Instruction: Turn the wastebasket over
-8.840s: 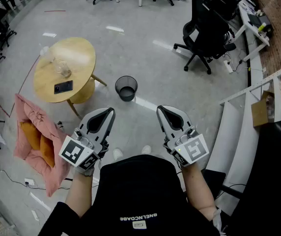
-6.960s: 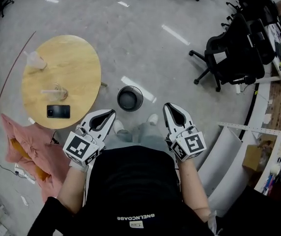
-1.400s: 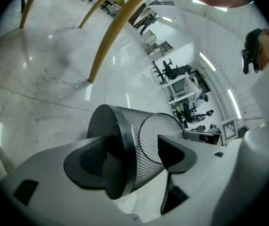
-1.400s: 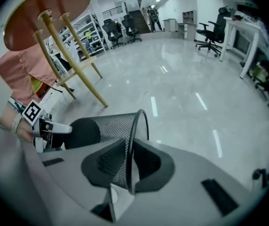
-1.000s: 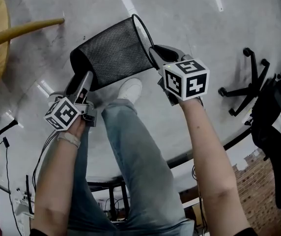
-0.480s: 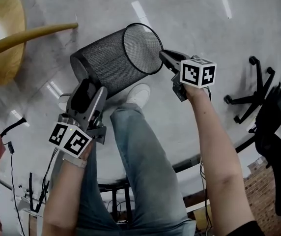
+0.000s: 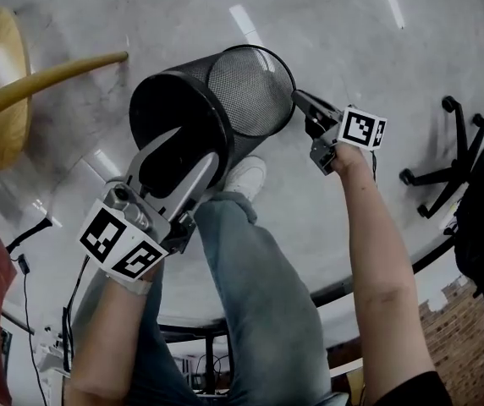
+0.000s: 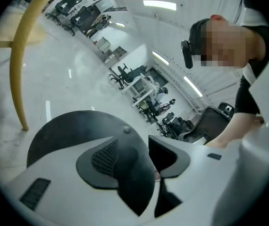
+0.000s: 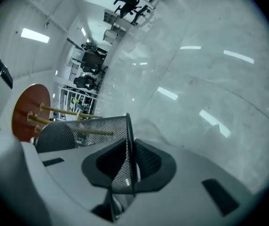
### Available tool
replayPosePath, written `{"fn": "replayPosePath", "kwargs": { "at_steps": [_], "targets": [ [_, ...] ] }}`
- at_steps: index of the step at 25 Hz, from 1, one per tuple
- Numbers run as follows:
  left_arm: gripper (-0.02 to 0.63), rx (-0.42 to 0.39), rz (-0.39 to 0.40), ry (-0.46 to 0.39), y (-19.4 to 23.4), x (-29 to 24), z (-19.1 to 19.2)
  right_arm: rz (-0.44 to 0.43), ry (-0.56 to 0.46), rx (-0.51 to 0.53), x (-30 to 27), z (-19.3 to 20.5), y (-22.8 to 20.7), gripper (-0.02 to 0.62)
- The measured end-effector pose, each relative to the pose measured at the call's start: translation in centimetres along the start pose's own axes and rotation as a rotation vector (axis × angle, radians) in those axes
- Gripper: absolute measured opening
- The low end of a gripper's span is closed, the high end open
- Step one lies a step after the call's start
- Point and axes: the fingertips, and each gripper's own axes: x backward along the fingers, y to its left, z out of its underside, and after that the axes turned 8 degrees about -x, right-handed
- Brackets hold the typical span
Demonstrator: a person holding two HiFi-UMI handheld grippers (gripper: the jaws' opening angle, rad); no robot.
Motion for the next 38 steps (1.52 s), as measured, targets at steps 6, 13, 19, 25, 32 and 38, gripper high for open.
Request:
{"fn": "replayPosePath", "kwargs": {
  "at_steps": [6, 13, 19, 25, 32, 38],
  "targets": [
    [0.204, 0.042, 0.045, 0.036, 0.0, -1.5, 1.2, 0.044, -0.102, -0.121, -0.2, -0.3, -4.5, 0.054],
    [0.198, 0.099, 0.121, -0.003, -2.4, -4.0, 0.9, 0.125, -0.178, -0.192, -0.4, -0.6, -8.1, 0.054],
    [0.198, 0.161, 0.140, -0.007, -3.8, -7.3, 0.9, 0.242, -0.203, -0.195, -0.3, -0.3, -9.5, 0.046],
    [0.216, 0.072, 0.129, 0.092, -4.0, -8.0, 1.7, 0.316, -0.222, -0.116, 2.1, -0.6, -8.0, 0.040],
    [0.210, -0.053, 0.143, 0.234, -8.1, -3.3, 0.2, 0.246, -0.318, 0.177, 8.7, -1.4, 3.7, 0.039],
    [0.080, -0.111, 0.167, 0.190, -13.0, -1.0, -7.0, 0.206, -0.371, 0.426, 15.0, -1.9, 17.6, 0.023]
  ]
}}
